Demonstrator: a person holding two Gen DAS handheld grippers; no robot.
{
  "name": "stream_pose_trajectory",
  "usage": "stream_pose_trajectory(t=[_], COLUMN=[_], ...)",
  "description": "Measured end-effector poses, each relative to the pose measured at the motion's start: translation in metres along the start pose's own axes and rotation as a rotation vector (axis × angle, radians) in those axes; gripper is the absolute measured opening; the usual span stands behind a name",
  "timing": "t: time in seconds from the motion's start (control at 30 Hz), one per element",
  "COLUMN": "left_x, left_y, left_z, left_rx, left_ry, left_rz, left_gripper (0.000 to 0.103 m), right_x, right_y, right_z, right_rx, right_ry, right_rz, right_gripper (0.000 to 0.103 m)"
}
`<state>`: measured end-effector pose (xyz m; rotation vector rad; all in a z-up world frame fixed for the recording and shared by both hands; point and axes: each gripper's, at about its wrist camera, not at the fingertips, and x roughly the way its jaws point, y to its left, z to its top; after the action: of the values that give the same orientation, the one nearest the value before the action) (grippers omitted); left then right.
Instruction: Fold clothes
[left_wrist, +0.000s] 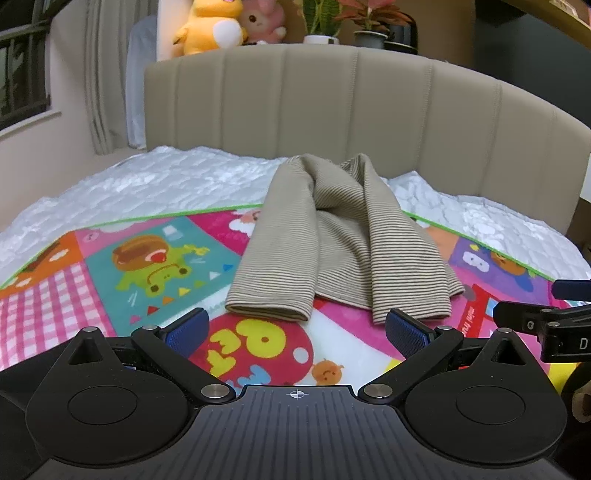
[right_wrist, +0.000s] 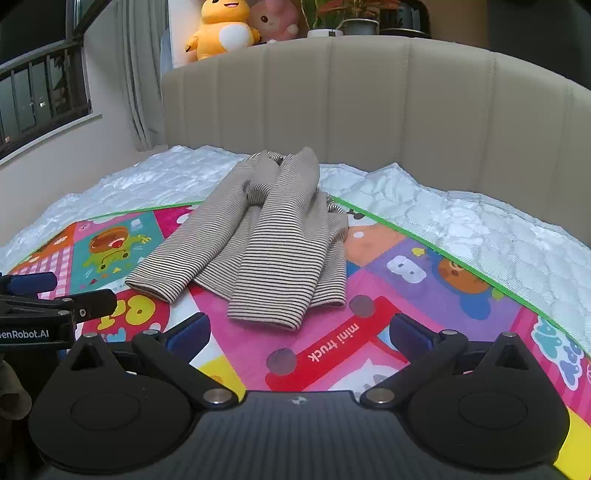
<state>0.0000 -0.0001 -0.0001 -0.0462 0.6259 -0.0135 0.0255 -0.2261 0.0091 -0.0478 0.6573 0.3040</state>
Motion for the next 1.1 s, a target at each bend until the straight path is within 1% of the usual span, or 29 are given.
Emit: stream_pose_trajectory(t=[1.1], left_x=[-0.0027], left_y=[0.0007], left_z=[0.0004], left_rx=[0.005], left_ry=[-0.008], left_rz=[0.002], left_gripper=[0.103], right_x=[0.0003], right_y=[-0.0016], right_z=[-0.0004], right_rx=[0.015], right_ry=[0.014], right_rz=[0.009], right_gripper=[0.103])
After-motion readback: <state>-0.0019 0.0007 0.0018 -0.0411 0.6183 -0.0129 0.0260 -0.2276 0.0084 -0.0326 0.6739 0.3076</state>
